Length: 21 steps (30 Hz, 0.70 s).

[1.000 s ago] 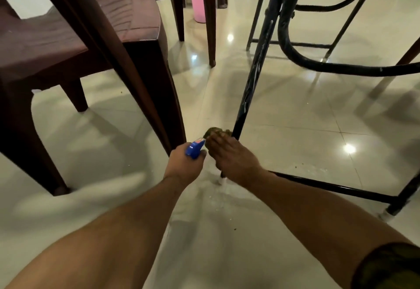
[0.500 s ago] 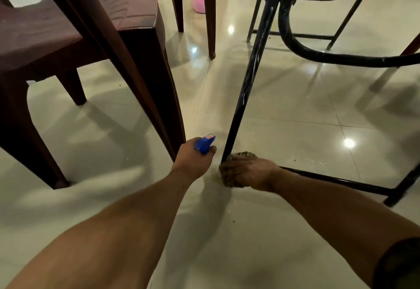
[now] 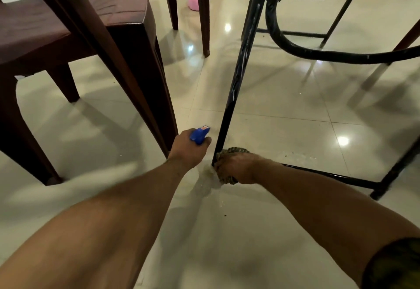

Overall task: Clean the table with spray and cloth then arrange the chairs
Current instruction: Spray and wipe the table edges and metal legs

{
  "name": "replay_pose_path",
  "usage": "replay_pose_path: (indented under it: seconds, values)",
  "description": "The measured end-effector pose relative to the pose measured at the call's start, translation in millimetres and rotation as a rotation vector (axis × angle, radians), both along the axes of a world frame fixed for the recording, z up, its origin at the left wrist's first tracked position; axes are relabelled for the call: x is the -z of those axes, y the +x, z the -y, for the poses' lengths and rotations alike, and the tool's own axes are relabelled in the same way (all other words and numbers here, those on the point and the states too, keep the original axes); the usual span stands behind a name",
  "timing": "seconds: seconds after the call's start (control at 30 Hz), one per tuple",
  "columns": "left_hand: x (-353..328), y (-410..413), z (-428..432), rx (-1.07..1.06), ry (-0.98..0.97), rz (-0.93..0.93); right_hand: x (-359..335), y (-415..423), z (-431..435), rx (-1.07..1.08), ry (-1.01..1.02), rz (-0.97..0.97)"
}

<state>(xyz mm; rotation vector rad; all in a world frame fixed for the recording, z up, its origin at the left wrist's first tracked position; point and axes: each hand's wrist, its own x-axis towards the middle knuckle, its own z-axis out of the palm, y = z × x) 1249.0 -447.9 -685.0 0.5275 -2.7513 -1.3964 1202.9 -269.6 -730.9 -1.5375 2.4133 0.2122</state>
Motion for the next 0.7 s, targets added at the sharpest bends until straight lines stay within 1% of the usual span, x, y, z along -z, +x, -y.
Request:
replay_pose_path:
  seconds: [0.13,0.2,0.23,0.27,0.3,0.33,0.37,0.4,0.5,0.6,0.67,0.7]
  values:
    - [-12,-3,-1,-0.040,0.059,-0.032,-13,5,-46,0.252,-0.057,0.149]
    - [-20,-5,-5,-0.066,0.103,-0.065,-31,14,-66,0.370,-0.163,0.196]
    - [-25,-8,-8,-0.074,0.122,-0.088,-44,16,-71,0.397,-0.306,0.167]
    - [-31,-10,-10,-0.083,0.140,-0.116,-57,17,-72,0.374,-0.483,0.075]
    - [-39,-14,-13,-0.090,0.154,-0.152,-73,13,-70,0.322,-0.645,-0.065]
    - [-45,-17,-17,-0.094,0.167,-0.176,-86,8,-66,0.276,-0.772,-0.181]
    - [-53,-20,-20,-0.088,0.177,-0.205,-99,-3,-64,0.240,-0.838,-0.278]
    - [-58,-23,-24,-0.081,0.185,-0.226,-114,-14,-61,0.217,-0.847,-0.356]
    - [-67,-26,-32,-0.072,0.223,-0.259,-147,-34,-49,0.212,-0.759,-0.558]
    - [-73,-26,-39,-0.110,0.225,-0.267,-162,-45,-33,0.185,-0.693,-0.674]
    - [-74,-23,-39,-0.149,0.211,-0.284,-156,-48,-19,0.162,-0.583,-0.651]
    - [-74,-22,-37,-0.167,0.210,-0.294,-146,-46,-12,0.100,-0.506,-0.598]
